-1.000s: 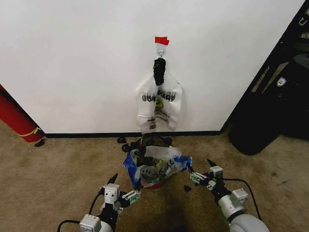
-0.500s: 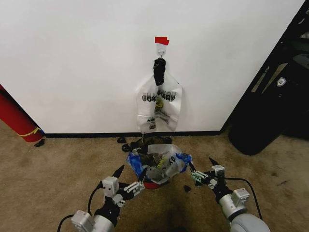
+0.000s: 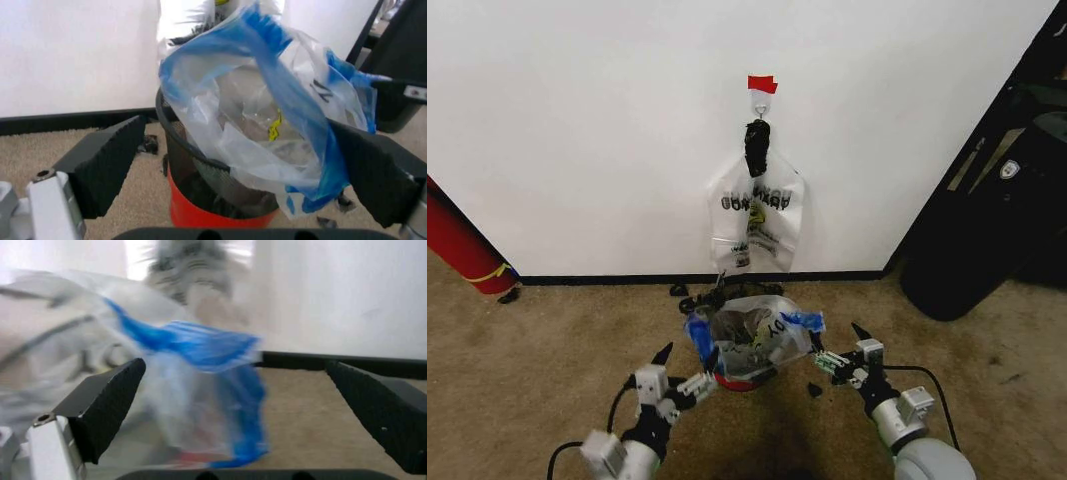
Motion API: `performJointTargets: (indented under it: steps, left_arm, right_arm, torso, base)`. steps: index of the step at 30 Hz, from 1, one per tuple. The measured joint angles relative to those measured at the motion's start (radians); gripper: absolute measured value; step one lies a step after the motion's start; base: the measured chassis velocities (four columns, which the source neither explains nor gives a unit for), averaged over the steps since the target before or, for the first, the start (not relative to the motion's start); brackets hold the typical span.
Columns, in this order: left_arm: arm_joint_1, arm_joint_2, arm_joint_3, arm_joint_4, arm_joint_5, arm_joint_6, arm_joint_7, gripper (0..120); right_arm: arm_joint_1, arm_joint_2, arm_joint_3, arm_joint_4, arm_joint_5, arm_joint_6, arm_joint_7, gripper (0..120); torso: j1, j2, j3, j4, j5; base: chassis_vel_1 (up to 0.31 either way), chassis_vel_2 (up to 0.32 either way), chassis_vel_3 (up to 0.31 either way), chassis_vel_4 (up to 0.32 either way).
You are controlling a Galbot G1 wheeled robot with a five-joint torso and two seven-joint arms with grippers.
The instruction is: Pick up the garbage bag from the wall and place it over the trash bin.
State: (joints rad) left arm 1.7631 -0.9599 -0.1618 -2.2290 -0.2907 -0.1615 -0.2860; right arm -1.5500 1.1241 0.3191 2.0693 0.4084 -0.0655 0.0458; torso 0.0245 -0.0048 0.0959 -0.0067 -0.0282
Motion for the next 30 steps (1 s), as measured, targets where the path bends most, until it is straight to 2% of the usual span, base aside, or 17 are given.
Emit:
performJointTargets:
  steps: [4,13,30]
  left_arm:
    - [-0.003,-0.008,0.003,0.005,-0.003,-0.006,-0.003,100]
    - [-0.003,-0.011,-0.009,-0.025,-0.042,0.001,-0.012,100]
    - [-0.030,0.051,-0.121,-0.166,-0.222,0.061,-0.057,100]
  right_arm:
    - [0.013,0.003,-0.042,0.006,0.021,-0.028,-0.006,100]
    - [0.093,0.041,-0.147,-0.089,-0.066,-0.038,0.004,100]
    - [0.088,0.031,-0.122,-0.121,-0.108,-0.028,0.009,100]
  torso:
    - [0.000,0.000,0.000,-0.0003,0.0001]
    - [0.000,0.000,0.000,0.0000,0.0000]
    - [0.000,0.000,0.000,-0.0002,0.0002]
  base:
    - [0.000,0.000,0.000,0.000]
    - [0.000,0.000,0.000,0.000]
    - [0.000,0.000,0.000,0.000]
